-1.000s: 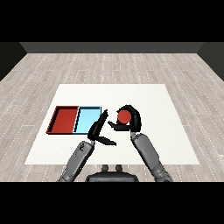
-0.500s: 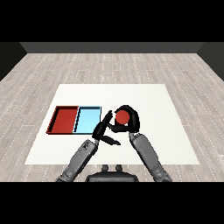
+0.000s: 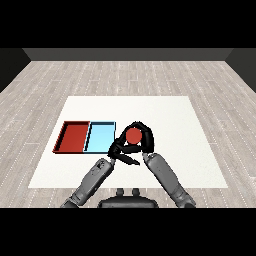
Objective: Pick the red can and put it in the red box
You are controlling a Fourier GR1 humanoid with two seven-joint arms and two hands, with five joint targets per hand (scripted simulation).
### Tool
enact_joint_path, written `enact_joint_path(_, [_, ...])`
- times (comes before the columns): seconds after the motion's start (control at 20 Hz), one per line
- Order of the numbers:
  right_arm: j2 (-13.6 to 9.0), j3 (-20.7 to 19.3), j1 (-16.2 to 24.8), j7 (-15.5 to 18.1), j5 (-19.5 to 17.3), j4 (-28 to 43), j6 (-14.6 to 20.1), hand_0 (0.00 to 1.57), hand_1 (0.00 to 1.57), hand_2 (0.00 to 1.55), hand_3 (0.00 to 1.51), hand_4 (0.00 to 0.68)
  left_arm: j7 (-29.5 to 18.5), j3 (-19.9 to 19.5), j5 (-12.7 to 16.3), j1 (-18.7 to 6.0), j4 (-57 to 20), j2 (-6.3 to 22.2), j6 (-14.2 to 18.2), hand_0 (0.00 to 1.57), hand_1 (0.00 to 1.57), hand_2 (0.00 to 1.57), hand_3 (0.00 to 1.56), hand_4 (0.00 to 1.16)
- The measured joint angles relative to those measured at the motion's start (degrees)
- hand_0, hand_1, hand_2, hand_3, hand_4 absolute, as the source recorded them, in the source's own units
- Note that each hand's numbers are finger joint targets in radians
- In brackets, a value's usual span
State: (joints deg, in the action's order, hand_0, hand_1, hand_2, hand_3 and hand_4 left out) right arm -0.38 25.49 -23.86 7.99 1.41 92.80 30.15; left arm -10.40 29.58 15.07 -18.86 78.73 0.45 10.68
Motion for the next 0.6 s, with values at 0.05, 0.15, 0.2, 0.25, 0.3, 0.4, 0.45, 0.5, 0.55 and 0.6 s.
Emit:
enact_joint_path(0.05, [0.0,0.9,0.1,0.4,0.0,-0.2,0.6,1.57,1.57,1.48,1.41,0.657,-0.5,-0.4,0.2,-0.4,-0.7,0.1,-0.6,0.0,0.0,0.0,0.0,0.0])
enact_joint_path(0.15, [-0.2,2.0,-1.2,-0.1,0.1,-0.4,2.0,1.57,1.57,1.49,1.41,0.651,-1.9,-0.3,0.5,-0.3,-0.9,0.4,-0.9,0.0,0.0,0.0,0.0,0.0])
enact_joint_path(0.2, [-0.2,1.9,-1.0,1.2,0.7,-1.1,1.5,1.57,1.57,1.48,1.41,0.65,-1.7,-0.3,0.6,-0.3,-1.3,0.6,-0.9,0.0,0.0,0.0,0.0,0.0])
enact_joint_path(0.25, [-0.3,1.9,-1.6,1.4,1.1,-1.9,1.6,1.57,1.57,1.48,1.41,0.649,-1.7,0.0,0.4,-0.1,-1.2,0.7,-0.4,0.0,0.0,0.0,0.0,0.0])
enact_joint_path(0.3, [-0.3,2.2,-1.2,1.0,0.7,-1.1,1.9,1.57,1.57,1.48,1.41,0.651,-1.7,0.3,0.8,-1.3,-2.0,0.7,0.2,0.0,0.0,0.0,0.0,0.0])
enact_joint_path(0.4, [-0.3,2.5,-2.0,0.5,1.3,-1.4,2.2,1.57,1.57,1.49,1.4,0.652,-2.3,-0.7,0.4,-1.2,-2.3,0.6,-1.1,0.0,0.0,0.0,0.0,0.0])
enact_joint_path(0.45, [-0.4,2.7,-2.6,0.9,1.9,-2.2,2.4,1.57,1.57,1.48,1.4,0.658,-3.3,-0.4,0.7,-1.7,-3.1,0.8,-0.4,0.0,0.0,0.0,0.0,0.0])
enact_joint_path(0.5, [-0.5,2.9,-3.4,1.1,2.5,-2.6,2.8,1.57,1.57,1.48,1.4,0.657,-3.2,-0.6,0.3,-1.6,-2.6,0.9,0.0,0.0,0.0,0.0,0.0,0.0])
enact_joint_path(0.55, [-0.5,3.2,-3.3,0.7,2.2,-2.0,2.9,1.57,1.57,1.48,1.4,0.642,-2.7,-0.1,0.8,-1.7,-2.1,1.0,2.0,0.0,0.0,0.0,0.0,0.53])
enact_joint_path(0.6, [-0.5,2.9,-3.8,1.1,2.7,-2.7,2.8,1.57,1.57,1.48,1.41,0.643,-3.8,0.1,1.7,-1.5,-2.2,0.9,3.8,0.68,0.68,0.98,0.93,0.97])
